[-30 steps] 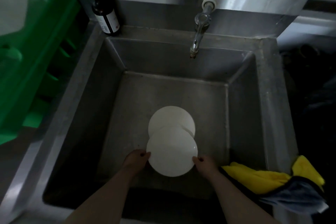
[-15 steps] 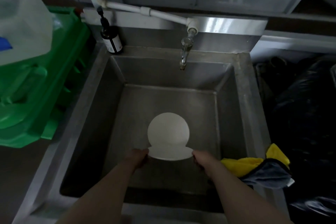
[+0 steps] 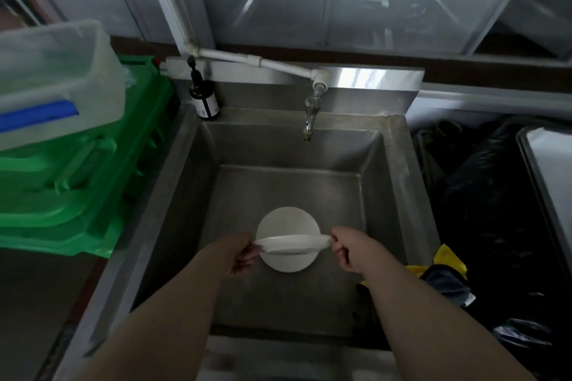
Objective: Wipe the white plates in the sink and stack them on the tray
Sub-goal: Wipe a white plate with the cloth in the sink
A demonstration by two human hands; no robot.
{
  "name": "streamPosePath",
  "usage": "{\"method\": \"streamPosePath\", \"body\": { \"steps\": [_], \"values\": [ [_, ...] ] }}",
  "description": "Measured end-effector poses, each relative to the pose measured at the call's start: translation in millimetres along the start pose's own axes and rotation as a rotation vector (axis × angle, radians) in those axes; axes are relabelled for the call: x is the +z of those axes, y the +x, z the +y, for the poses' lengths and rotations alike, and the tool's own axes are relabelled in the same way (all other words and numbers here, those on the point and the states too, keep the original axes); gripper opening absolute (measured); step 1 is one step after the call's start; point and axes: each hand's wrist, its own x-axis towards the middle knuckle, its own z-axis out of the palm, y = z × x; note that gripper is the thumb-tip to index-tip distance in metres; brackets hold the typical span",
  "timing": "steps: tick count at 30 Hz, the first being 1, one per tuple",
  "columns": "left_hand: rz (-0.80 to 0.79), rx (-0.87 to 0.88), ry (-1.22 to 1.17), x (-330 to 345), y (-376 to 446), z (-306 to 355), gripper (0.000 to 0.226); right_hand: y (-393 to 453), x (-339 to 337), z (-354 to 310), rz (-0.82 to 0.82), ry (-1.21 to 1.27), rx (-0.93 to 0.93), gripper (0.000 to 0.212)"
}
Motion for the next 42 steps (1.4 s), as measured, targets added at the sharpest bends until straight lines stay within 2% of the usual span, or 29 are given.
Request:
{"method": "streamPosePath", "body": {
  "steps": [1,4,7,13,15,17,18,22,28,31,36,42],
  "values": [
    [-0.011,-0.002,0.011,-2,-3,3,0.065,-6,-1,-3,0.000,0.002,0.002,0.031],
    [-0.023,-0.004,0.024,-6,-14,10,0.046,-19,-4,-10,-0.001,0.004,-0.009,0.032],
    [-0.043,0.006,0.025,-10,-26,14,0.037,-29,-6,-11,-0.002,-0.006,-0.021,0.032],
    [-0.101,0.005,0.048,-18,-45,20,0.033,-42,-10,-6,-0.014,0.002,-0.037,0.035],
    [-0.106,0.020,0.072,-19,-52,20,0.039,-46,-11,-3,-0.006,-0.013,-0.055,0.036],
    [-0.110,0.048,0.116,-18,-57,18,0.057,-49,-12,3,0.010,-0.043,-0.095,0.033],
    [-0.106,0.065,0.139,-17,-60,16,0.058,-50,-13,6,0.019,-0.058,-0.123,0.032],
    [-0.049,0.159,0.047,-10,-64,2,0.036,-53,-12,23,0.017,-0.097,-0.217,0.031],
    [0.012,0.304,0.035,-2,-63,-24,0.029,-45,-15,51,0.031,-0.119,-0.312,0.026],
    [0.064,0.348,0.107,-1,-62,-33,0.030,-41,-15,65,0.009,-0.130,-0.359,0.017],
    [0.057,0.440,0.185,-2,-59,-43,0.025,-43,-16,82,0.020,-0.078,-0.481,0.015],
    [0.044,0.488,-0.039,8,-72,-46,0.016,-53,-20,92,0.066,-0.048,-0.585,0.020]
  ]
}}
